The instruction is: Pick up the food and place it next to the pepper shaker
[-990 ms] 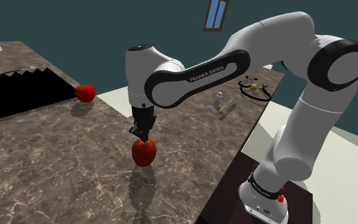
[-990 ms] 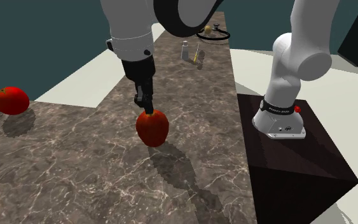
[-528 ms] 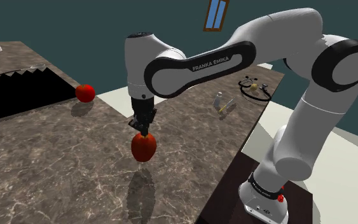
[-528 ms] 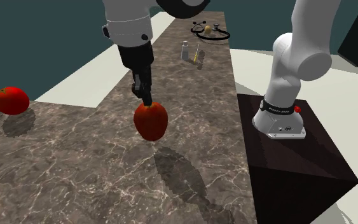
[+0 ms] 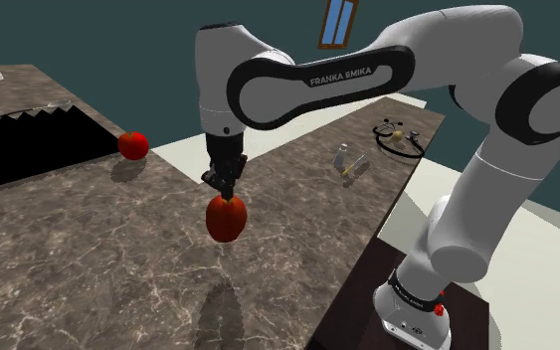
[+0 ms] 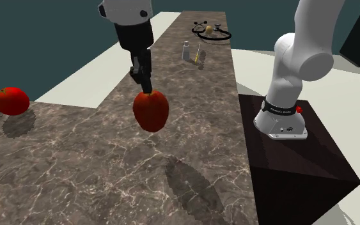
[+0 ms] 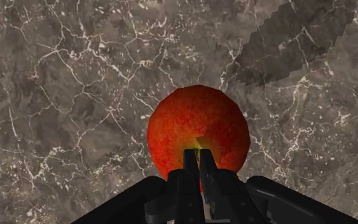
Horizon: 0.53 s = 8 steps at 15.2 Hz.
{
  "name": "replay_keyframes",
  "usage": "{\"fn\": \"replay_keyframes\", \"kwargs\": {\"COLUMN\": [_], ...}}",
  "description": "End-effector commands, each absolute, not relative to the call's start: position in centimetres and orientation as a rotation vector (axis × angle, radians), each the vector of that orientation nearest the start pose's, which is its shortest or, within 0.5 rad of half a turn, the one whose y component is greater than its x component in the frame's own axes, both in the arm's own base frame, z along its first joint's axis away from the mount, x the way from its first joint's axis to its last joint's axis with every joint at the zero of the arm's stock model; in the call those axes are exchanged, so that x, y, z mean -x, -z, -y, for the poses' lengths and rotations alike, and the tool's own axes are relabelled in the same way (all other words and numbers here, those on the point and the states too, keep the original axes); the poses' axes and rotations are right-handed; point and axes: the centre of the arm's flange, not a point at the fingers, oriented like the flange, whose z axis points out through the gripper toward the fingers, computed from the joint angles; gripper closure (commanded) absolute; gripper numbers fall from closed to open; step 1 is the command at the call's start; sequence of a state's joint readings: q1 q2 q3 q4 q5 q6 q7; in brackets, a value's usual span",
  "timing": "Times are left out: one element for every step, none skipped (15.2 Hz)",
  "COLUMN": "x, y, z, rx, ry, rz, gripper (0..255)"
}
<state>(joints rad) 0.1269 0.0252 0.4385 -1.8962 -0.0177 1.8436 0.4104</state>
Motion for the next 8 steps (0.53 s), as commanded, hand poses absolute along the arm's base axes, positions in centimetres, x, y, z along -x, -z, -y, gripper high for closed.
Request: {"fn": "replay_keyframes", "kwargs": {"x": [-47.3, -47.3, -47.3, -47.3, -47.3, -47.3, -47.3, -47.3], "y": [-49.1, -49.6, -50.1, -50.7, -51.2, -51.7, -52.2, -52.8], "z": [-29.7, -29.7, -29.7, -29.7, -29.7, -29.7, -29.7, -29.7], "rx": [3.171, 3.171, 3.171, 3.171, 3.171, 3.171, 3.171, 3.171], "ry": [-0.102, -0.102, -0.102, -0.102, -0.102, -0.102, -0.102, -0.102], "rz": [0.255, 0.255, 0.255, 0.255, 0.255, 0.255, 0.255, 0.255], "gripper": [255, 255, 255, 255, 255, 255, 255, 255]}}
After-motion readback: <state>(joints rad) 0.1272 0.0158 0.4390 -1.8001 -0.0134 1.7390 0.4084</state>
